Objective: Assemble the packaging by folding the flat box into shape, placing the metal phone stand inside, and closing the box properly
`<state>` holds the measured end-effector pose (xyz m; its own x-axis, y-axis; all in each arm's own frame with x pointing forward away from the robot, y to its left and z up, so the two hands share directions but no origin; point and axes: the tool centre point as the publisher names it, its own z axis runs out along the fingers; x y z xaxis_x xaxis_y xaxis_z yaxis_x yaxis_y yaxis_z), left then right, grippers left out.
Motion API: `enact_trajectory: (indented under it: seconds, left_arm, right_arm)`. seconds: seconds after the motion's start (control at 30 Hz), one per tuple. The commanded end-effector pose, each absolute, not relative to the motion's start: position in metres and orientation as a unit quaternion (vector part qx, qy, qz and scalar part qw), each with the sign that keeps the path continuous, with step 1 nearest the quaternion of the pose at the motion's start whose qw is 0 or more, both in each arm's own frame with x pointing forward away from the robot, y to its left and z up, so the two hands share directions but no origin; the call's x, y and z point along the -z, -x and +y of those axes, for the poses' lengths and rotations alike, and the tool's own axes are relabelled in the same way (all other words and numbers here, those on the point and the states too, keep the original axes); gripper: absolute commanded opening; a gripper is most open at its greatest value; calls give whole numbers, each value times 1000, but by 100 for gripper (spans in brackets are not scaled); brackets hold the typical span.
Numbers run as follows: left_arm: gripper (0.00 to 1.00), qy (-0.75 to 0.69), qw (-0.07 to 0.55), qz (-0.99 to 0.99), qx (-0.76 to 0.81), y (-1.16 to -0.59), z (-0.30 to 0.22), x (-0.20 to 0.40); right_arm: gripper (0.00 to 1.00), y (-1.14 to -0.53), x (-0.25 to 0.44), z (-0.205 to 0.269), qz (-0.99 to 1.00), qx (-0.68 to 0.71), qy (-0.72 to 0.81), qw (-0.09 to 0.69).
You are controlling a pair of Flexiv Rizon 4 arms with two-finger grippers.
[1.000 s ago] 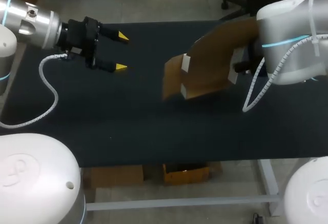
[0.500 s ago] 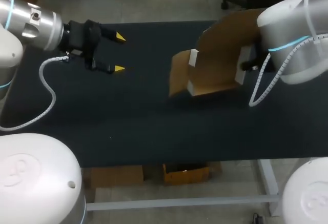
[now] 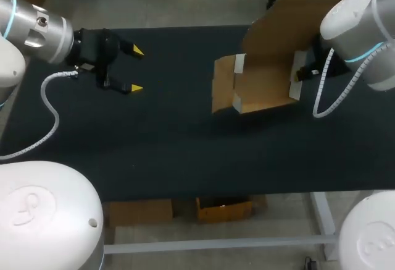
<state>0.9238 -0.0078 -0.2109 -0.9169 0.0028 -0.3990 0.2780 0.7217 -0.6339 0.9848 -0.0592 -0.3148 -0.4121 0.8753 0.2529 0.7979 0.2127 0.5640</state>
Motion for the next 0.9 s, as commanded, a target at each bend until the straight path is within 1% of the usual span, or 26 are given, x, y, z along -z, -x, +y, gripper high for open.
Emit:
enact_trajectory:
  seconds: [0.03, 0.1, 0.63, 0.67, 0.7, 0.9]
  left_arm:
    - [100, -73, 174, 917, 352, -924, -1, 209]
    - [100, -77, 166, 911, 369, -919, 3, 205]
    - [100, -77, 166, 911, 369, -919, 3, 205]
    - [100, -77, 166, 911, 369, -919, 3, 205]
    - [100, -77, 166, 911, 369, -919, 3, 205]
    - [100, -69, 167, 919, 351, -921, 4, 211]
  right_arm:
    - [0, -980, 315, -57, 834, -98, -540, -53]
    - [0, -977, 316, -60, 837, -93, -537, -52]
    - [0, -977, 316, -60, 837, -93, -537, -52]
    - [0, -979, 315, -55, 836, -74, -541, -60]
    - [0, -979, 313, -50, 837, -62, -542, -50]
    - [0, -972, 305, -33, 829, -7, -557, -53]
